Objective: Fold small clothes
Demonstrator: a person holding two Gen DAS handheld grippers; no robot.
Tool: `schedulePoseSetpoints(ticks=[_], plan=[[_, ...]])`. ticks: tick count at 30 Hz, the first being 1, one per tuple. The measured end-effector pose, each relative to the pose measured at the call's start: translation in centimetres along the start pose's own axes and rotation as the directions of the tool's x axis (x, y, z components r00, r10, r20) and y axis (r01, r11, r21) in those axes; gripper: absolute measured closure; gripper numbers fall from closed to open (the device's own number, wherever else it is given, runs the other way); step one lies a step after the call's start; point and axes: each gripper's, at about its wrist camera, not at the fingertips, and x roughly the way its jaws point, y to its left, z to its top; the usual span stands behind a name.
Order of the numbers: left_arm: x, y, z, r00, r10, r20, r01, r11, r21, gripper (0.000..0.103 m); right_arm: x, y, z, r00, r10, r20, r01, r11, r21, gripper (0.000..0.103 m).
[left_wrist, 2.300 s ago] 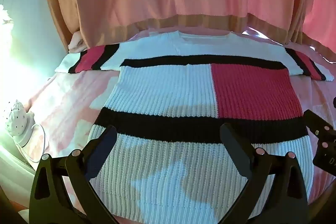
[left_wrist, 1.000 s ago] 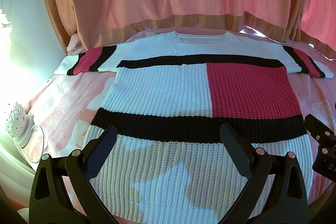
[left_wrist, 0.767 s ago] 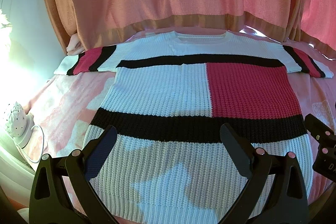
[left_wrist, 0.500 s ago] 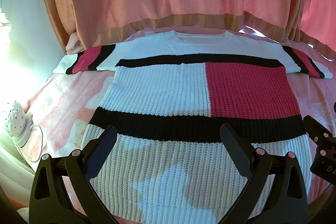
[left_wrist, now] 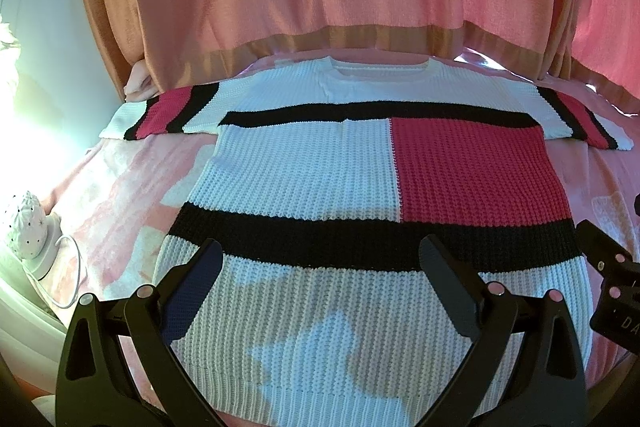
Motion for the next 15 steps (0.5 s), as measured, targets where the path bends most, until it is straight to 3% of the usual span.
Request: schedulePoseSetpoints(ticks=[15], plan=[[-0.05, -0.12, -0.11, 1.000, 0.002, 0.005, -0.002, 1.000, 0.005, 0.007, 0.02, 0.05, -0.01, 1.000, 0.002, 0.000, -0.002, 1.000, 0.001, 0.005]])
